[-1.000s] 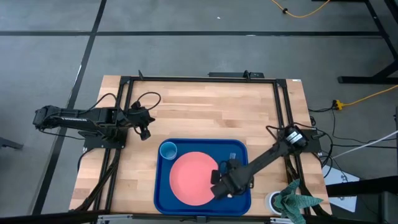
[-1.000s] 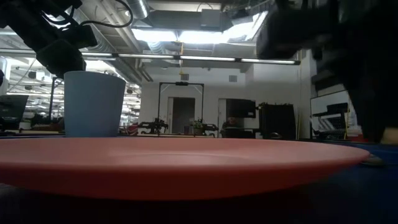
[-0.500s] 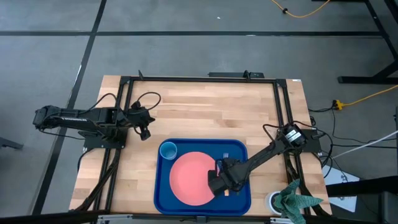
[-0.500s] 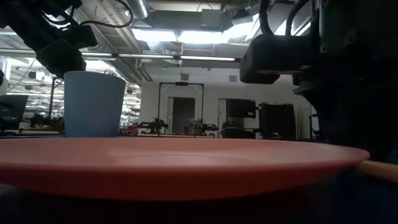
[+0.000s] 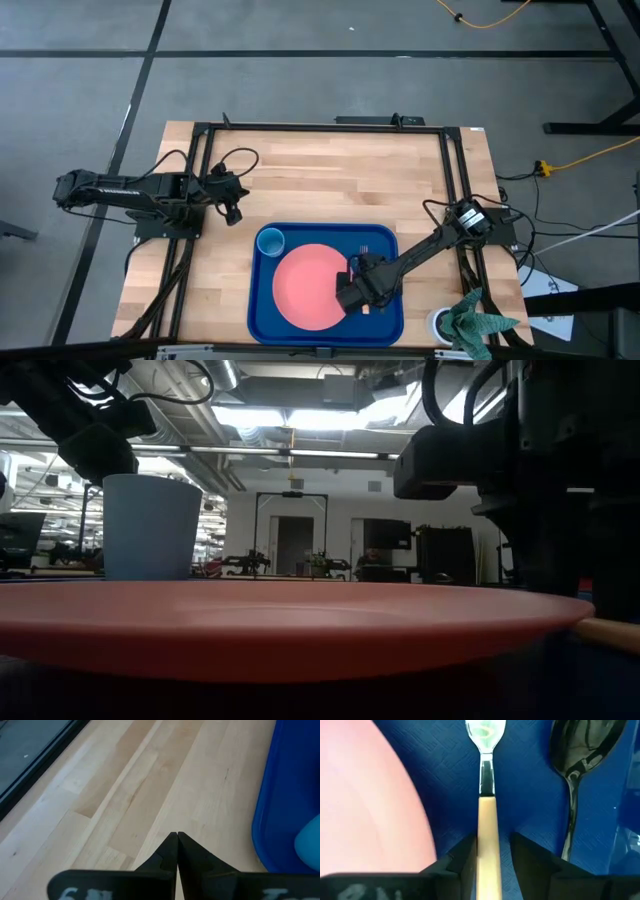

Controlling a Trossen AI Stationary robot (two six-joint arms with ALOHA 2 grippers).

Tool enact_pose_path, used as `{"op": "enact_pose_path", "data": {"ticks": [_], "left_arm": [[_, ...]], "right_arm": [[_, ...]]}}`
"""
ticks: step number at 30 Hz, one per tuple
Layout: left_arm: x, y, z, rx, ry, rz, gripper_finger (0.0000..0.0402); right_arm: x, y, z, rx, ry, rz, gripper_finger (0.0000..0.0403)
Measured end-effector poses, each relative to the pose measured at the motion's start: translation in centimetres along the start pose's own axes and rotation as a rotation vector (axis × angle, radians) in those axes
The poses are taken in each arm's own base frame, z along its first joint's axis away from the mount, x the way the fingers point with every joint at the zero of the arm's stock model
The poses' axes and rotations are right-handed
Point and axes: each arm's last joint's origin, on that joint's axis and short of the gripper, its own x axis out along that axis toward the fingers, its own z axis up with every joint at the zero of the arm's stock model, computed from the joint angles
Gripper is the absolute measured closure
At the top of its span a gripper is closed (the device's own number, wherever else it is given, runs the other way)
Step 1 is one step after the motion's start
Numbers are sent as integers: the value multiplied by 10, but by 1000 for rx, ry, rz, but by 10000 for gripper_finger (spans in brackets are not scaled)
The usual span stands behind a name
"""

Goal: Pick and place plate/cup/fork/spoon on tray
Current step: Put the orange fork on the blue serving tray between the pink plate and black spoon, then return to Home Position

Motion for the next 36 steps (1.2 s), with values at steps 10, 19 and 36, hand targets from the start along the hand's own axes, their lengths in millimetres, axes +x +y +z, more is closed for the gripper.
{"op": "enact_pose_path", "data": {"ticks": [10, 19, 36], "left_arm": [[0, 0, 0, 0, -1, 2, 401], [0, 0, 0, -39, 0, 1, 401], [0, -3, 0, -174, 29, -109, 401]], "right_arm": [[-30, 8, -4, -27, -1, -4, 279], [-74, 25, -15, -111, 79, 122, 279], [-152, 16, -114, -1780, -89, 1003, 279]]}}
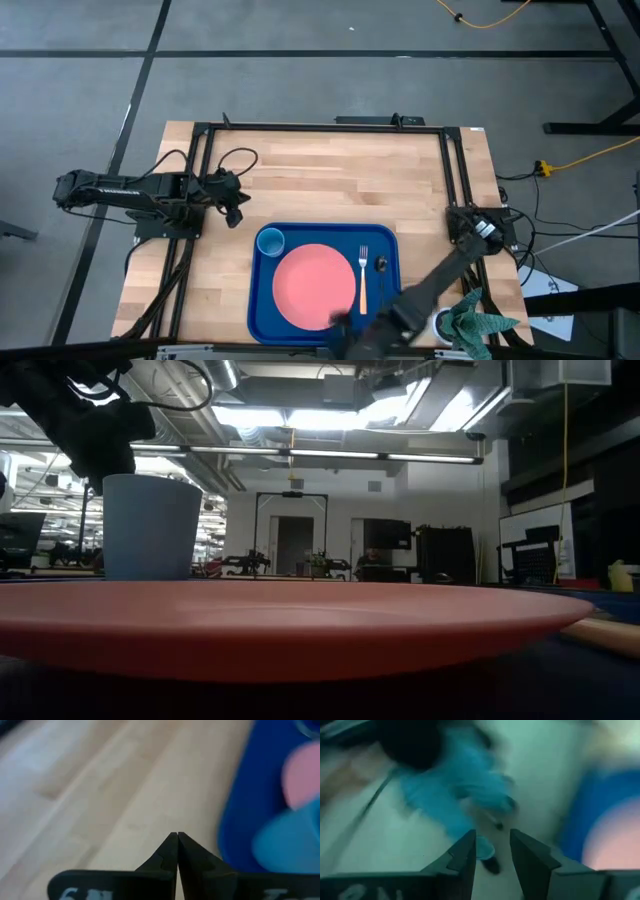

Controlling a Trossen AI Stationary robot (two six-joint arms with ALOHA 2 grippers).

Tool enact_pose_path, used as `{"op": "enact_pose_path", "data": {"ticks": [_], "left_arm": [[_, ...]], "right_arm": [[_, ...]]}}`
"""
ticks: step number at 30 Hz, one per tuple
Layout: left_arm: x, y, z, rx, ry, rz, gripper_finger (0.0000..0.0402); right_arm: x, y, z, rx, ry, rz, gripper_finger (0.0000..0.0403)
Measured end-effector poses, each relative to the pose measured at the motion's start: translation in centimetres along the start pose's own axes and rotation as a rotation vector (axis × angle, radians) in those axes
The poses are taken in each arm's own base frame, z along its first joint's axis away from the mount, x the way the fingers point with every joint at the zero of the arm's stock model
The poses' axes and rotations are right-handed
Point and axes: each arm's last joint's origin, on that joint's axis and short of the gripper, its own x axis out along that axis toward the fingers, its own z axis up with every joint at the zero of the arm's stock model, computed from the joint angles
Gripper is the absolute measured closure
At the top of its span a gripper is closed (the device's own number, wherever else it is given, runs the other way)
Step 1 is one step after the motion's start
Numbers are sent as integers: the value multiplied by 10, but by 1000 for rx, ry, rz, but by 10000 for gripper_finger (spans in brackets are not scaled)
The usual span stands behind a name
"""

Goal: Pick and place plate/cup/fork/spoon on tray
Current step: Return to Home Position

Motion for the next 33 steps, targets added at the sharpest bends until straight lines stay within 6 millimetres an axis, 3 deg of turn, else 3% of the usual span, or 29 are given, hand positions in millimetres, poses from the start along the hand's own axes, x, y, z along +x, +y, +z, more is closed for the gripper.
{"op": "enact_pose_path", "data": {"ticks": [4, 6, 11, 16, 20, 27, 33], "left_arm": [[0, -5, 2, 71, 6, -137, 401], [-1, -7, 6, 73, -31, -167, 401], [-2, -10, 15, 99, -123, -196, 401], [-3, -13, 21, 100, -188, -224, 401], [-5, -15, 24, 130, -215, -299, 401], [-12, -20, 39, 147, -371, -424, 401], [-11, -13, 43, 162, -388, -419, 401]], "right_arm": [[-38, 32, -2, -685, 11, 370, 279], [-58, 31, -8, -787, 80, 452, 279], [-110, -8, 6, -591, 177, 592, 279], [-191, -37, 20, -541, 55, 923, 279], [-240, -51, 20, -599, -69, 1012, 279], [-284, -49, 11, -643, -134, 1001, 279], [-309, -37, 3, -644, -147, 1025, 279]]}}
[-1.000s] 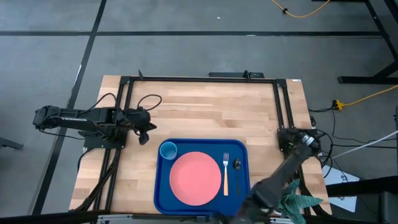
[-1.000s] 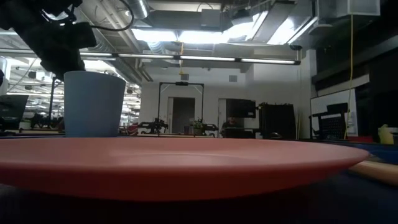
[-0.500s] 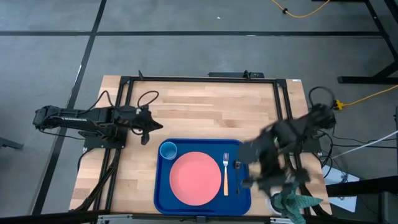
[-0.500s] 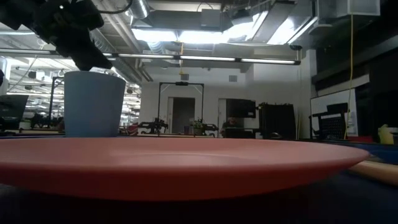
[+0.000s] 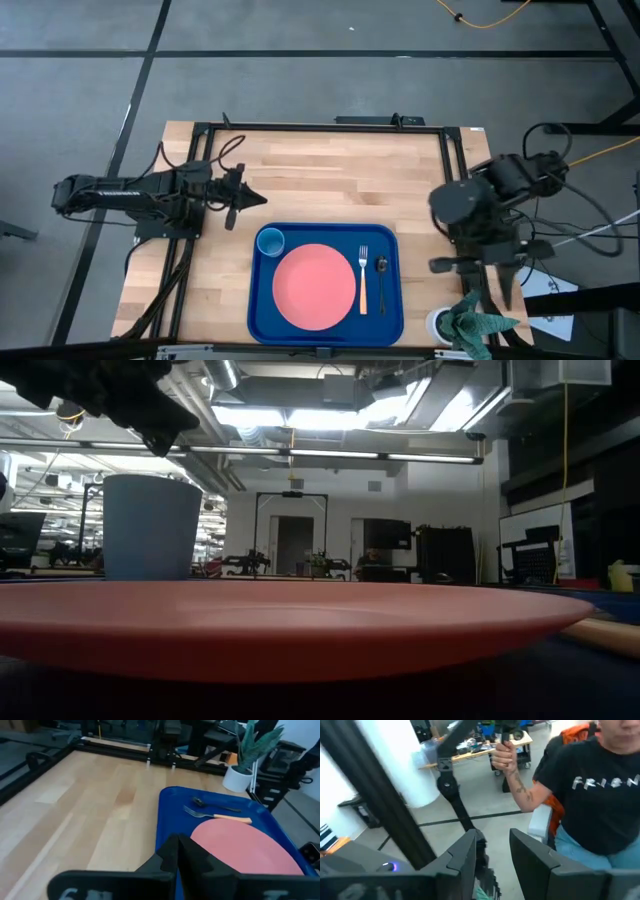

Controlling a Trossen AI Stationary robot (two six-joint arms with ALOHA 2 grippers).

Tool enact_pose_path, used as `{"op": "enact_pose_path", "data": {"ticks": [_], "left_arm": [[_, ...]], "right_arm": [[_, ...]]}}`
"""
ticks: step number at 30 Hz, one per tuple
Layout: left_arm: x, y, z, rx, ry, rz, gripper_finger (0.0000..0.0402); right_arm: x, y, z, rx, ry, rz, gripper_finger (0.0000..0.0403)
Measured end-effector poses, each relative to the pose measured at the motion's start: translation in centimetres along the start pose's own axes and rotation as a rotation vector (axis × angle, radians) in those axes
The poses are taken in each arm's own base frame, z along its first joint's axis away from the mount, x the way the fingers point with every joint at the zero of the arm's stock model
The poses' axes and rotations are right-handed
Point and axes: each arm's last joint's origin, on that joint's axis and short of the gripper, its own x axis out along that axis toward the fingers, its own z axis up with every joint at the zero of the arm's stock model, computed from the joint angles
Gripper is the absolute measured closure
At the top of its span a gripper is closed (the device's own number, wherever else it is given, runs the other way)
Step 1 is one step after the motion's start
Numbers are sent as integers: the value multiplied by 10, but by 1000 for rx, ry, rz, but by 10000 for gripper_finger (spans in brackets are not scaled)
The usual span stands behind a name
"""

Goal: Pick and place plate/cup/fork/spoon on tray
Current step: Return to Home Position

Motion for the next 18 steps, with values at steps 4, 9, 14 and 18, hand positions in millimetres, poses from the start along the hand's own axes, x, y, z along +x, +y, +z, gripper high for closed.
{"op": "enact_pose_path", "data": {"ticks": [4, 9, 14, 18], "left_arm": [[-1, 2, 0, -5, -1, -4, 401], [-4, 7, 3, -6, -27, 27, 401], [-9, 15, 6, -42, -64, 92, 401], [-11, 19, 7, -112, -81, 117, 401]], "right_arm": [[1, 15, 4, -49, -4, 21, 279], [-2, 31, 5, -7, 0, 18, 279], [-25, 71, -11, 26, 100, -151, 279], [-43, 116, -23, -57, 100, -205, 279]]}}
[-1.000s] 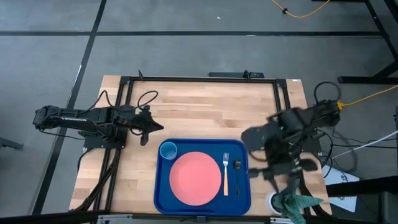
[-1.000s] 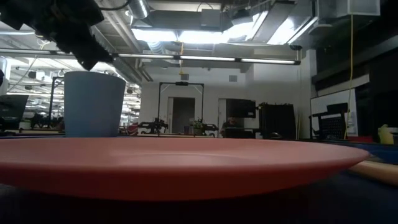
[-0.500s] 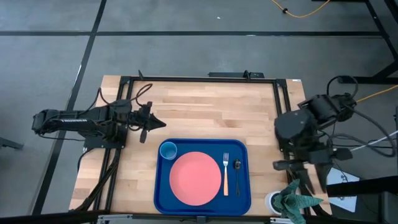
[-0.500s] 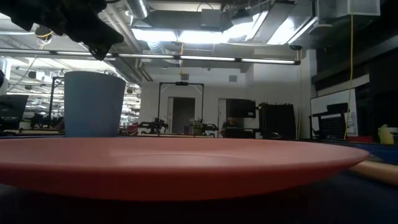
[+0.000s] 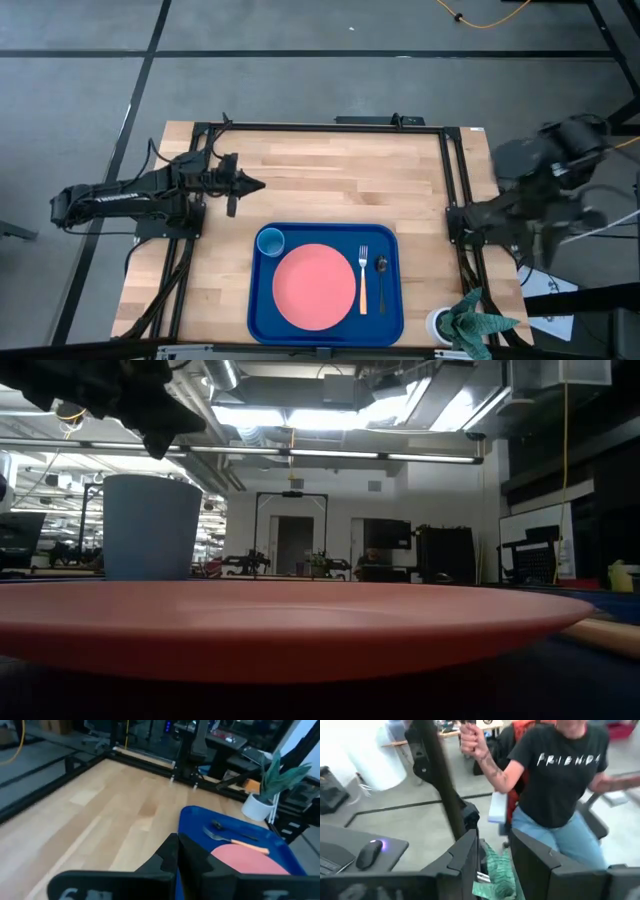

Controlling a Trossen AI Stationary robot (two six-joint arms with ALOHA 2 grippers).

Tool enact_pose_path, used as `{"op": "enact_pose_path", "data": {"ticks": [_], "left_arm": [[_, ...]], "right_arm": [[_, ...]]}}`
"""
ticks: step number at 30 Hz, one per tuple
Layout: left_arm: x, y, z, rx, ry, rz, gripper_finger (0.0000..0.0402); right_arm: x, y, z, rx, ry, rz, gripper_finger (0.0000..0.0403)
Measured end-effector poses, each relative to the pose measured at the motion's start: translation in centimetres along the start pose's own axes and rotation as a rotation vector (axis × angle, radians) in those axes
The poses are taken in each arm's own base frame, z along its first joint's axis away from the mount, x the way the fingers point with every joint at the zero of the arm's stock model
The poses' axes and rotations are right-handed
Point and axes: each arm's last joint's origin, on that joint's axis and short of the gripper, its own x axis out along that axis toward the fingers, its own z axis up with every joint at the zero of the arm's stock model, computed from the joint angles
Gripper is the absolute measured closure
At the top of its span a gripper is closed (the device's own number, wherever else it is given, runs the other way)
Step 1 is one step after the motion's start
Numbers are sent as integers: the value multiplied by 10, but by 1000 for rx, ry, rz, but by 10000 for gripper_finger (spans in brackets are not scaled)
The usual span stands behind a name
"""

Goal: Pick and place plate/cup/fork/spoon on tray
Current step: Return to Home Position

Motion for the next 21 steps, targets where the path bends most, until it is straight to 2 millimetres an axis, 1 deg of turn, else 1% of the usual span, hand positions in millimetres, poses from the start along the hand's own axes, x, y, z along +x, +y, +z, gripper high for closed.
{"op": "enact_pose_path", "data": {"ticks": [3, 4, 6, 8, 10, 13, 15, 17, 19, 21], "left_arm": [[0, 1, -1, -22, 13, 11, 401], [0, 2, -1, -24, 13, 19, 401], [0, 2, -1, -23, 1, 42, 401], [0, 3, -1, -24, -7, 81, 401], [0, 4, 0, -34, -17, 115, 401], [0, 5, 0, -78, -29, 152, 401], [0, 6, 0, -97, -33, 159, 401], [0, 6, 0, -98, -33, 159, 401], [0, 6, 0, -95, -32, 160, 401], [0, 6, 0, -94, -32, 159, 401]], "right_arm": [[-12, 28, -9, -32, -35, -45, 279], [-14, 34, -12, -32, -46, -63, 279], [-17, 43, -20, -18, -65, -104, 279], [-19, 48, -27, -35, -64, -225, 279], [-20, 48, -37, 63, -56, -407, 279], [-21, 44, -55, 287, -84, -720, 279], [-22, 44, -66, 335, -109, -866, 279], [-22, 47, -75, 298, -136, -939, 279], [-21, 47, -80, 190, -175, -993, 279], [-19, 38, -83, 121, -232, -1026, 279]]}}
